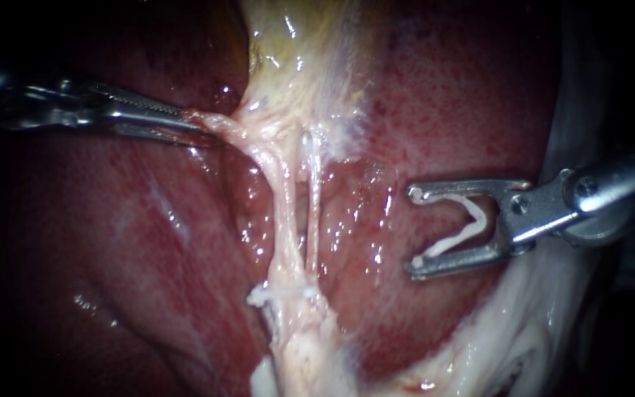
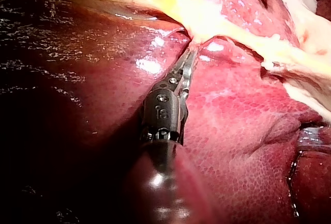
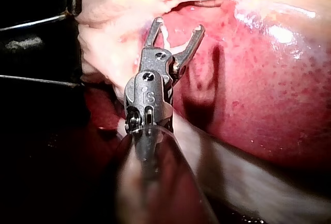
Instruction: Clipping second clip left tube
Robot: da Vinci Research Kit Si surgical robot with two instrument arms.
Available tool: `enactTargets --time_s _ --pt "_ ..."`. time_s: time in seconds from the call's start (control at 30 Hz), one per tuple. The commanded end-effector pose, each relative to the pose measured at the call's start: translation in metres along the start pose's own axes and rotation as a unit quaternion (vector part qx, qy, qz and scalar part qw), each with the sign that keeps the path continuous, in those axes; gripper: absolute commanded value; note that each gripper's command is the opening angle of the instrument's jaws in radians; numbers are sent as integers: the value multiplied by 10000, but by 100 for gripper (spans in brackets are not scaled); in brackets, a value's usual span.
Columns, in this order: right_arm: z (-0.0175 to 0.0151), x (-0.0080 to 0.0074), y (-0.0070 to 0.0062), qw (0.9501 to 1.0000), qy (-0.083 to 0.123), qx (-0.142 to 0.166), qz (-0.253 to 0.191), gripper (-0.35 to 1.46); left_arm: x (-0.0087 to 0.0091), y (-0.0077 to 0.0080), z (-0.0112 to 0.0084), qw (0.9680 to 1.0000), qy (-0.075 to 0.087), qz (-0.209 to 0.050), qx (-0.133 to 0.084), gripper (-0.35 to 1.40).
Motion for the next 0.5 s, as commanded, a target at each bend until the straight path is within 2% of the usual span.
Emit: enactTargets --time_s 0.03,0.1,0.3,0.4,0.5 --pt "0 0 0 10000 1 -1 1 50 4 1 -5 10000 1 -12 -17 -35" --pt "0 0 0 10000 1 -2 1 50 15 2 -20 10000 -15 -42 -68 -35" --pt "2 1 0 10000 8 38 1 50 48 6 -75 9998 165 -2 126 -35" --pt "4 1 -1 10000 10 51 -3 50 53 6 -94 9996 205 22 194 -35" --pt "10 5 -2 9999 28 144 -6 50 52 6 -101 9995 218 7 215 -35"
